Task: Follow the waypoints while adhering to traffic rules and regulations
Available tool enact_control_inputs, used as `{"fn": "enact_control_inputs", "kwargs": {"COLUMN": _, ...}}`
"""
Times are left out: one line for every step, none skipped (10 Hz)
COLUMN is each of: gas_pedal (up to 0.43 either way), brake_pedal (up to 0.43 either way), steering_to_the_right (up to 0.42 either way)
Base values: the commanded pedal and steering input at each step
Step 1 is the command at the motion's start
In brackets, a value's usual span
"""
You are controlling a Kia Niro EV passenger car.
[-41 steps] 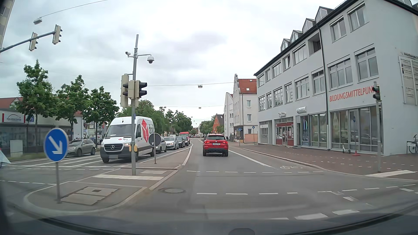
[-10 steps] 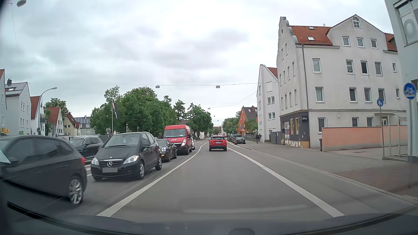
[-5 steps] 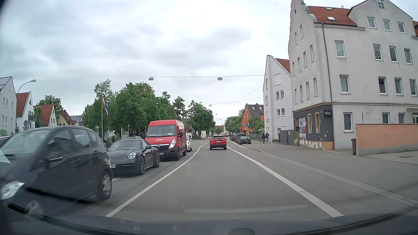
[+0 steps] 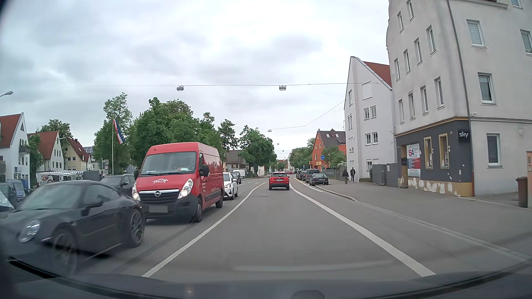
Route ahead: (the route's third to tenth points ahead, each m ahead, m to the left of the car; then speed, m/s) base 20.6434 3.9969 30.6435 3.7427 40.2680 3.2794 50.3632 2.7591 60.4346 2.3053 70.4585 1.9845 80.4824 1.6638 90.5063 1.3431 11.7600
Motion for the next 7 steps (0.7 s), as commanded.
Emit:
{"fn": "enact_control_inputs", "kwargs": {"gas_pedal": 0.189, "brake_pedal": 0.000, "steering_to_the_right": -0.010}}
{"fn": "enact_control_inputs", "kwargs": {"gas_pedal": 0.189, "brake_pedal": 0.000, "steering_to_the_right": -0.010}}
{"fn": "enact_control_inputs", "kwargs": {"gas_pedal": 0.177, "brake_pedal": 0.000, "steering_to_the_right": -0.010}}
{"fn": "enact_control_inputs", "kwargs": {"gas_pedal": 0.177, "brake_pedal": 0.000, "steering_to_the_right": -0.010}}
{"fn": "enact_control_inputs", "kwargs": {"gas_pedal": 0.177, "brake_pedal": 0.000, "steering_to_the_right": -0.010}}
{"fn": "enact_control_inputs", "kwargs": {"gas_pedal": 0.177, "brake_pedal": 0.000, "steering_to_the_right": -0.009}}
{"fn": "enact_control_inputs", "kwargs": {"gas_pedal": 0.177, "brake_pedal": 0.000, "steering_to_the_right": -0.010}}
